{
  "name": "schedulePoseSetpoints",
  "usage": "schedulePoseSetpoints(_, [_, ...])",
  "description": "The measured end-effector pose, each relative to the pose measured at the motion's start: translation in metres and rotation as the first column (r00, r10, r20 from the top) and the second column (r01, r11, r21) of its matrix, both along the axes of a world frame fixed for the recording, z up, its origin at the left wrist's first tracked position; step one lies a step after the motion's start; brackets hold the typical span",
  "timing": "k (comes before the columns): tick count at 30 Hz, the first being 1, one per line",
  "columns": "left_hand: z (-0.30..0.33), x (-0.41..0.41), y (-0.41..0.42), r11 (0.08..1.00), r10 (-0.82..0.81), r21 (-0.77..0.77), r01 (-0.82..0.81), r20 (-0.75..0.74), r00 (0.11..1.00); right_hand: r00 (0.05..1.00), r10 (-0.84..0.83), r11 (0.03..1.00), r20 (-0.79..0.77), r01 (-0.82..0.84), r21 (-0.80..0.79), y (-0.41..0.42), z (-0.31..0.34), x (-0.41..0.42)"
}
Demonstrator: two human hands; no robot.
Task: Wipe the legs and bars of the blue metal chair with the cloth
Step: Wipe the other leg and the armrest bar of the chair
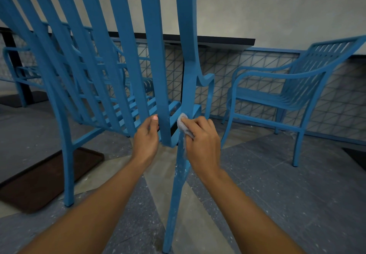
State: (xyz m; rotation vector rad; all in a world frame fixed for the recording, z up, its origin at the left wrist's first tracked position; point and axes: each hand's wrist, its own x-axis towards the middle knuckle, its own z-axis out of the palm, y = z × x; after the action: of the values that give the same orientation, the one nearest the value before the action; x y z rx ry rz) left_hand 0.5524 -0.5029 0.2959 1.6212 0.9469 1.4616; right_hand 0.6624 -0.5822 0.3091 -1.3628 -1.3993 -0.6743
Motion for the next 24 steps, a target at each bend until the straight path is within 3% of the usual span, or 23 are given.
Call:
schedulePoseSetpoints(3, [-0.003,0.001,0.003,1.0,0.009,-0.011,-0.009,-0.004,1.0,0.967,-0.101,0.995,0.233,0.101,0.009,0.005,0.007,0.0])
schedulePoseSetpoints(6, [-0.007,0.002,0.005,1.0,0.025,-0.015,-0.026,-0.015,1.0,0.919,-0.167,0.98,0.357,0.193,-0.039,0.011,0.011,-0.001])
schedulePoseSetpoints(18, [-0.011,-0.002,0.0,0.999,0.008,-0.045,-0.008,-0.009,1.0,0.844,-0.187,0.921,0.502,0.328,-0.208,0.005,-0.006,0.001])
schedulePoseSetpoints(24, [-0.011,-0.004,-0.004,0.998,0.017,-0.063,-0.02,-0.046,0.999,0.881,-0.12,0.914,0.457,0.278,-0.295,0.0,-0.023,0.011])
